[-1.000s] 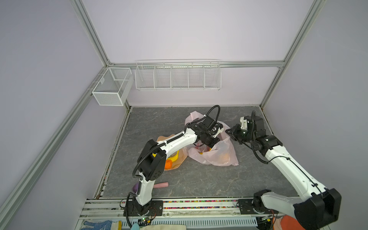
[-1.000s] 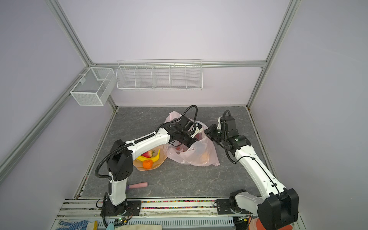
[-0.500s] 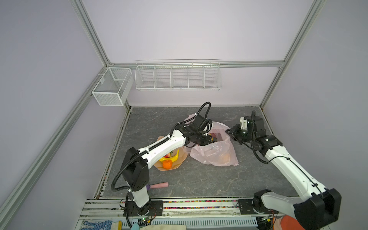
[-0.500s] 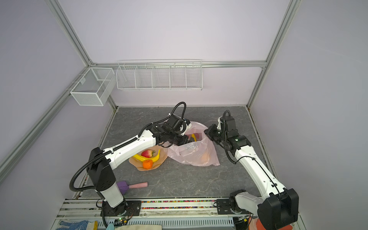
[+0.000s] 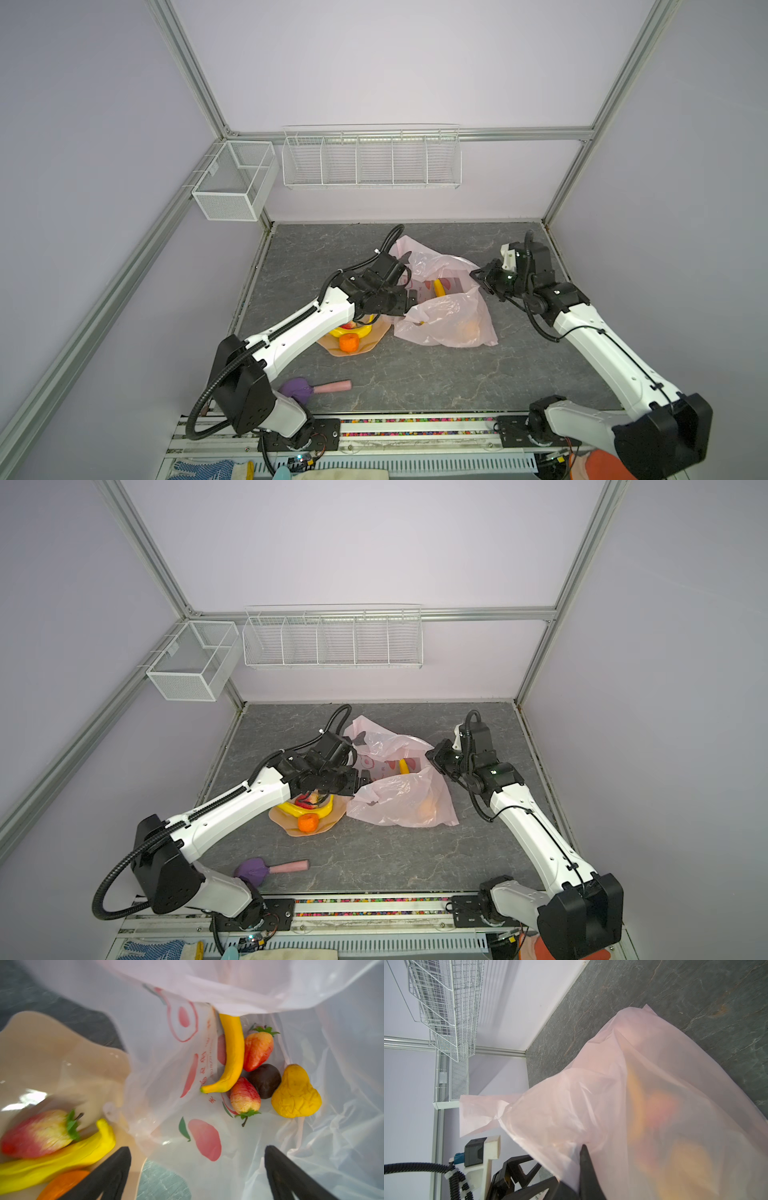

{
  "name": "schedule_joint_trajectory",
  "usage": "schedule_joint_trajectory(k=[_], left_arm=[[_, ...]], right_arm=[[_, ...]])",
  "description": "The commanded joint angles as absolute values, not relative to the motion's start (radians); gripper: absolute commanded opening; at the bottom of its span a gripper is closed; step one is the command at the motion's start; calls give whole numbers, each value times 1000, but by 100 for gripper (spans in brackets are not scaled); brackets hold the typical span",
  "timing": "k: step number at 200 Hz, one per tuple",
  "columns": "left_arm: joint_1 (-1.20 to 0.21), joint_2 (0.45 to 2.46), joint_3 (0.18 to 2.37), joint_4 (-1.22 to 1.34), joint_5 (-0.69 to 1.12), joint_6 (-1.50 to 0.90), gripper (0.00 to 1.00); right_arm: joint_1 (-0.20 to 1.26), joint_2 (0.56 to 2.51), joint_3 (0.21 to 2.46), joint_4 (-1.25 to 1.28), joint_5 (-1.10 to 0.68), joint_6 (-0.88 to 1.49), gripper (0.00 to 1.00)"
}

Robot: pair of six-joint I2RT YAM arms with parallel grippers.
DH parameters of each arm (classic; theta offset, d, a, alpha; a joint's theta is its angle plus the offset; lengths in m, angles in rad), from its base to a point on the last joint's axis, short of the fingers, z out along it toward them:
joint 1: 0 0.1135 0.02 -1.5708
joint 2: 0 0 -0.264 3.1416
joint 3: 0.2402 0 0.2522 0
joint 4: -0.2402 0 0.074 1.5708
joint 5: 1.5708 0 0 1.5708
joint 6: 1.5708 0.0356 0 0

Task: Place the fruits into the plastic bag
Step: Place the fruit in the plastic bag.

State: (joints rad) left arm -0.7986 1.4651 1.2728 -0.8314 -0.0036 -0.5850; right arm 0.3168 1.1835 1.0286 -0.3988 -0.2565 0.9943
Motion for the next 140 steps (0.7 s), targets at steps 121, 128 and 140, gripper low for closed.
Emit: schedule_joint_trajectory(k=[121,128,140], left_arm=[[-538,1420,1111,-960,-111,-794,94],[-528,1433,1116,-948,-99,-792,93],[-513,1461,1123,-928,-84,-792,93]], right_arm=[[318,1197,1035,-385,-280,987,7],[317,1197,1034,-385,-281,988,6],[318,1195,1035,-385,-282,987,7]])
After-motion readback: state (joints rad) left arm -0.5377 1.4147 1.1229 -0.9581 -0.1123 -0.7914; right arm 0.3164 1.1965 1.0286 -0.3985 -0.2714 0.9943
